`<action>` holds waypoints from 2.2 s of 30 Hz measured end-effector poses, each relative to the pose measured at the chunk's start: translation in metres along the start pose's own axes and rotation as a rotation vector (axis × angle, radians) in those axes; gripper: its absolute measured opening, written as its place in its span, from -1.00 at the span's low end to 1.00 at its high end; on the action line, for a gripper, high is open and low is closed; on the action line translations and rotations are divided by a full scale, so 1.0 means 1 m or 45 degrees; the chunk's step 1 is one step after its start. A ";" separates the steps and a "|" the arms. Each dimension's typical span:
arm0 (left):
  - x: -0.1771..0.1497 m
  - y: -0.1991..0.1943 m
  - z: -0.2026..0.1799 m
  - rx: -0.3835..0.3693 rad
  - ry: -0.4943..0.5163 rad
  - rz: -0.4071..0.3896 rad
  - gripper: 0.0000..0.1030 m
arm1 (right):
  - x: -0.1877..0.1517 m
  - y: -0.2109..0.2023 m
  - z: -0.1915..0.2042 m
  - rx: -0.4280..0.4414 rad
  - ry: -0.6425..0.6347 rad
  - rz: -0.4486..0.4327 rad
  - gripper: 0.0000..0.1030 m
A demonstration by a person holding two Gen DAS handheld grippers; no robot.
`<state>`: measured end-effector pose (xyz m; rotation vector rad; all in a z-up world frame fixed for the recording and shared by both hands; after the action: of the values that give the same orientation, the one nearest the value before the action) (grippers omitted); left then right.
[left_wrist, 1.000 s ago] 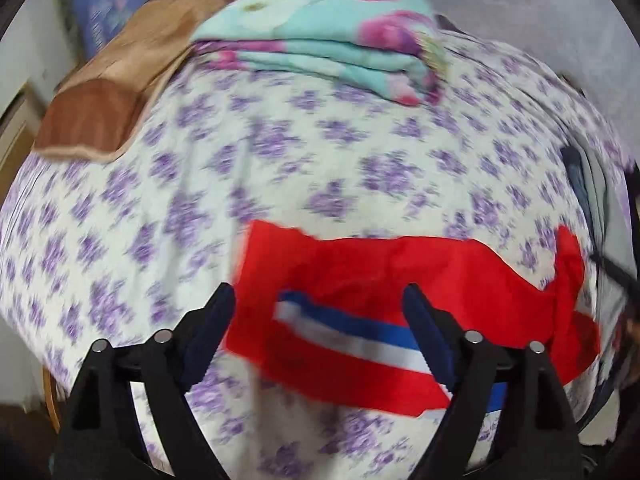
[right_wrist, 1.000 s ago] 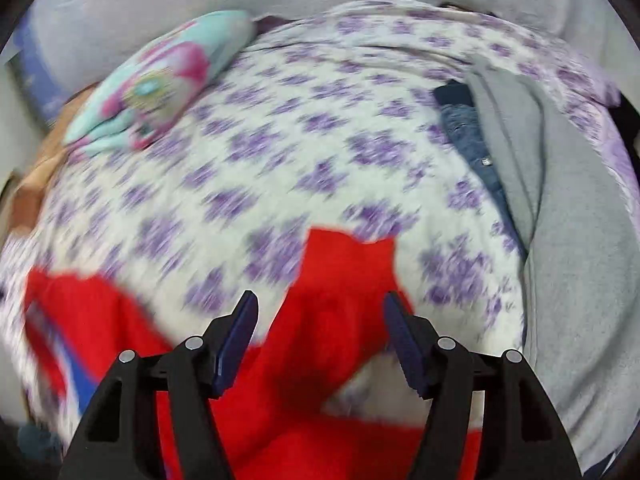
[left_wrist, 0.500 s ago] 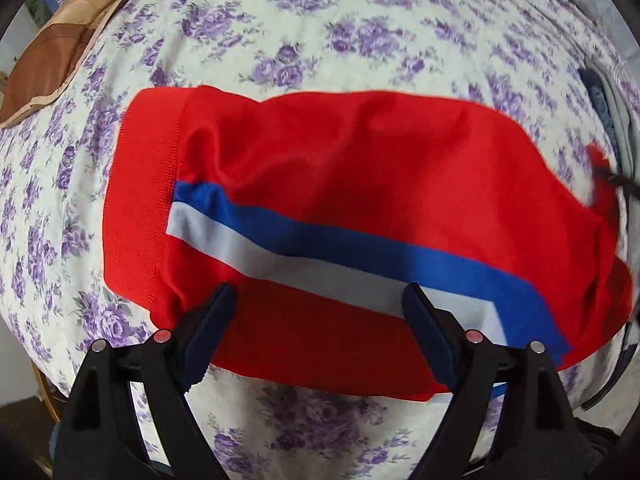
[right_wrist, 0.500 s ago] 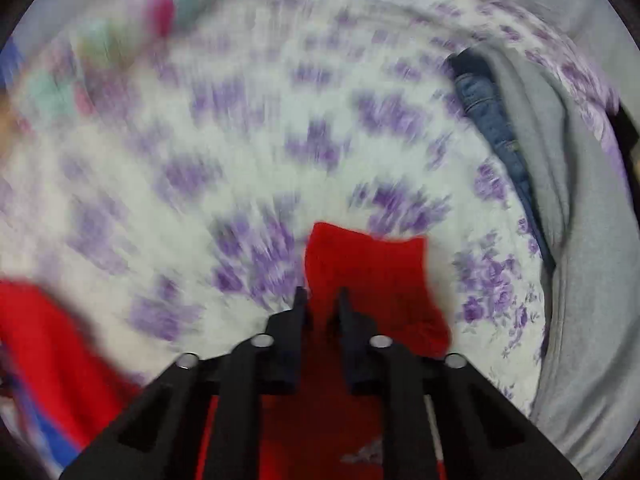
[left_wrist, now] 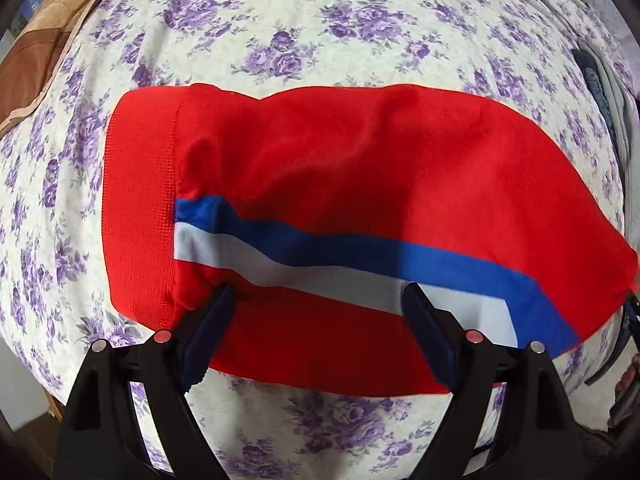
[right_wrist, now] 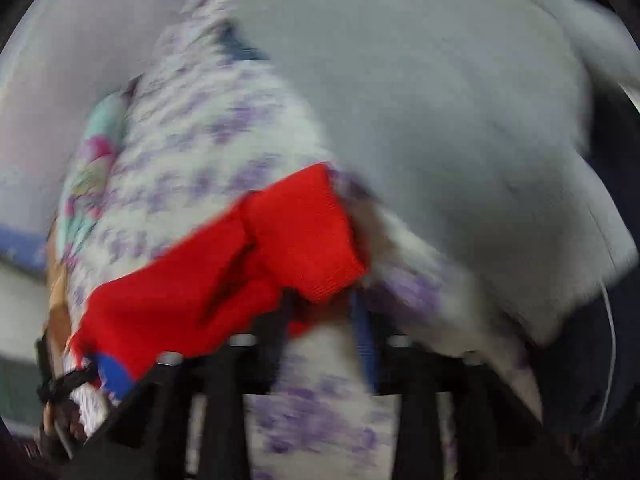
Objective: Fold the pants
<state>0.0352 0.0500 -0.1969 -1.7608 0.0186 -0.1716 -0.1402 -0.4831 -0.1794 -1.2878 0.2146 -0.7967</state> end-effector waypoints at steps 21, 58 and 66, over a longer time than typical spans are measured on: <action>-0.014 -0.081 0.023 -0.082 0.029 -0.293 0.65 | -0.025 0.006 0.130 -0.177 -0.895 0.219 0.00; 0.047 -0.007 -0.041 -0.010 -0.139 -0.170 0.83 | -0.112 0.078 0.399 0.552 -1.436 0.529 0.01; 0.038 0.022 -0.031 0.120 -0.062 -0.086 0.87 | -0.059 0.077 0.412 0.519 -1.303 0.375 0.02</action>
<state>0.0703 0.0112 -0.2089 -1.6724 -0.0831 -0.1753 0.0796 -0.1239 -0.1420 -1.0927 -0.5462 0.1292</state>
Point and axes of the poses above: each gripper's, at about its wrist camera, not at the fingertips, and y roughly the way its jaws point, z to its left, x to its top, the point moved 7 cm from there along y, roughly the way its jaws point, and after that the axes turned 7 degrees about -x, right-handed, at the moved point
